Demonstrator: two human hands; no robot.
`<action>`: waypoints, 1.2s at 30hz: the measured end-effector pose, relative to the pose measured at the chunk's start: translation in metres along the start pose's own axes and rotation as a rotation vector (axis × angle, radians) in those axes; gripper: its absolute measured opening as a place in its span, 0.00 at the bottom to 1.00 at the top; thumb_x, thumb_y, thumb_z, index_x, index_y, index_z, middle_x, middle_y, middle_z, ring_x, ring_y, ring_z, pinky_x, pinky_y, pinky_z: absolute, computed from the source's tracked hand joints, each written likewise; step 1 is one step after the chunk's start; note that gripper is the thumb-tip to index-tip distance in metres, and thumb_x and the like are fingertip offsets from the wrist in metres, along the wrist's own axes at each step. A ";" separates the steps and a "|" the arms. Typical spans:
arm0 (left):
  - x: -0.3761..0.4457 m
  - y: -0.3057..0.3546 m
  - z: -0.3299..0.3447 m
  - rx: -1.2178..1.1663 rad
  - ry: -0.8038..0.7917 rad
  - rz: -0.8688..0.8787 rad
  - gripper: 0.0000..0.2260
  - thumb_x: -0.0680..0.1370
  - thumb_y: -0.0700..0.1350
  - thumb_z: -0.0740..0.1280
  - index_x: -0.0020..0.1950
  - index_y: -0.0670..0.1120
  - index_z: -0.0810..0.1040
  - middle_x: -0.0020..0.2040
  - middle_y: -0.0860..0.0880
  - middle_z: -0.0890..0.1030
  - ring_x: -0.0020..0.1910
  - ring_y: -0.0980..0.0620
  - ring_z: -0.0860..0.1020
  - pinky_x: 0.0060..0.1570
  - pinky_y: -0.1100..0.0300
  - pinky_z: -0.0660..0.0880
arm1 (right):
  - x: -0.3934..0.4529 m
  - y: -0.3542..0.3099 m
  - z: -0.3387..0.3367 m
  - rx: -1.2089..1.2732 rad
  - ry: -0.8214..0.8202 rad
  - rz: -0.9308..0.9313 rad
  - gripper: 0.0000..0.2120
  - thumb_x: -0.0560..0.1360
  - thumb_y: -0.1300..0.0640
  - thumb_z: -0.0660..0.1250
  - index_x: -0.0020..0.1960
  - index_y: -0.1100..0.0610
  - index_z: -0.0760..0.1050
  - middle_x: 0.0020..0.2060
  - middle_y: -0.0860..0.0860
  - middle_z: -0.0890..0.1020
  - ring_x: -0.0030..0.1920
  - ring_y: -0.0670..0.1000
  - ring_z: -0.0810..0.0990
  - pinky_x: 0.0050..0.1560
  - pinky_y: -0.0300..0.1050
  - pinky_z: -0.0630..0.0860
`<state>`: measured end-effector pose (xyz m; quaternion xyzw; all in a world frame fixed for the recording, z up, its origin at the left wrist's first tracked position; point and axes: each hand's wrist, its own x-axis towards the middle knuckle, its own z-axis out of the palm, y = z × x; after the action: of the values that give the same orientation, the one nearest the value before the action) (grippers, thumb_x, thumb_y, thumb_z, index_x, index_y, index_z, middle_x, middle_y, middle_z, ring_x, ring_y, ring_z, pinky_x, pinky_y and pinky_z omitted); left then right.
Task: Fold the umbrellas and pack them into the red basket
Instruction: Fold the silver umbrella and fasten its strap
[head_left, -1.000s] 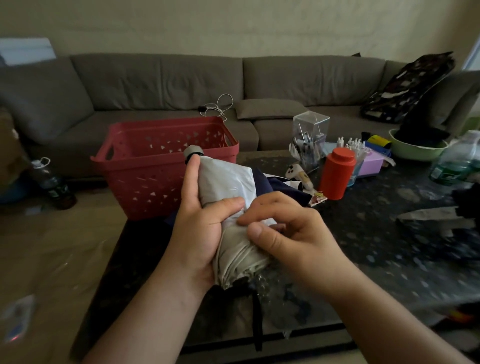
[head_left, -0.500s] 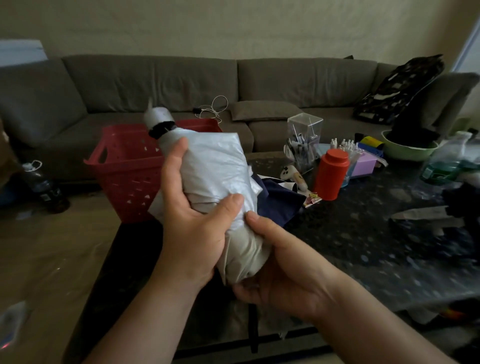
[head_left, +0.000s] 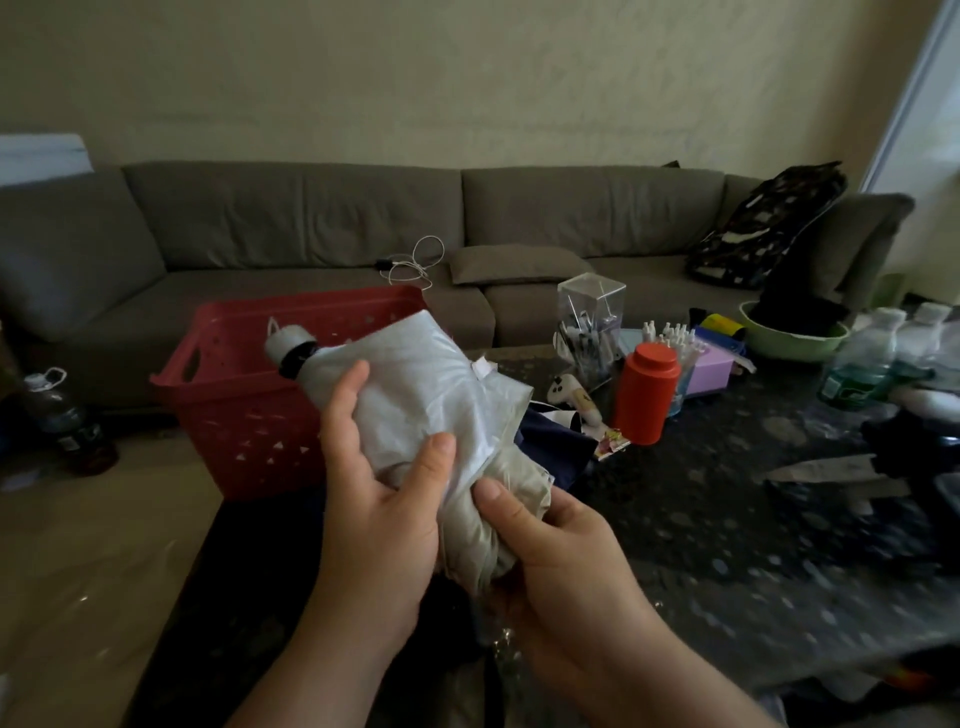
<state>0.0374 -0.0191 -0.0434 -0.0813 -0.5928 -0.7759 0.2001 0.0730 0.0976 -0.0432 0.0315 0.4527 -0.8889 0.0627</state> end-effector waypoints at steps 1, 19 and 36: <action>-0.001 0.000 0.002 -0.009 -0.004 -0.027 0.33 0.80 0.39 0.71 0.73 0.71 0.67 0.67 0.62 0.76 0.64 0.61 0.81 0.62 0.51 0.81 | 0.001 0.002 -0.001 -0.004 0.019 -0.039 0.13 0.75 0.63 0.72 0.59 0.65 0.84 0.53 0.65 0.87 0.54 0.64 0.87 0.53 0.58 0.85; 0.013 0.005 -0.002 -0.244 0.257 -0.408 0.22 0.83 0.49 0.69 0.72 0.66 0.68 0.63 0.49 0.81 0.55 0.47 0.87 0.52 0.45 0.85 | 0.008 -0.001 -0.027 -0.723 -0.132 -0.525 0.12 0.70 0.44 0.77 0.48 0.50 0.85 0.45 0.50 0.87 0.48 0.47 0.86 0.49 0.49 0.83; 0.010 0.000 0.001 -0.396 0.241 -0.496 0.21 0.86 0.47 0.64 0.75 0.66 0.67 0.64 0.43 0.82 0.50 0.42 0.88 0.46 0.42 0.85 | -0.003 -0.017 -0.018 -1.039 -0.091 -0.595 0.13 0.70 0.51 0.75 0.53 0.41 0.84 0.50 0.37 0.79 0.57 0.43 0.79 0.55 0.35 0.74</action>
<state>0.0284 -0.0197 -0.0395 0.1204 -0.4046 -0.9049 0.0544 0.0737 0.1225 -0.0397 -0.1693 0.8143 -0.5309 -0.1623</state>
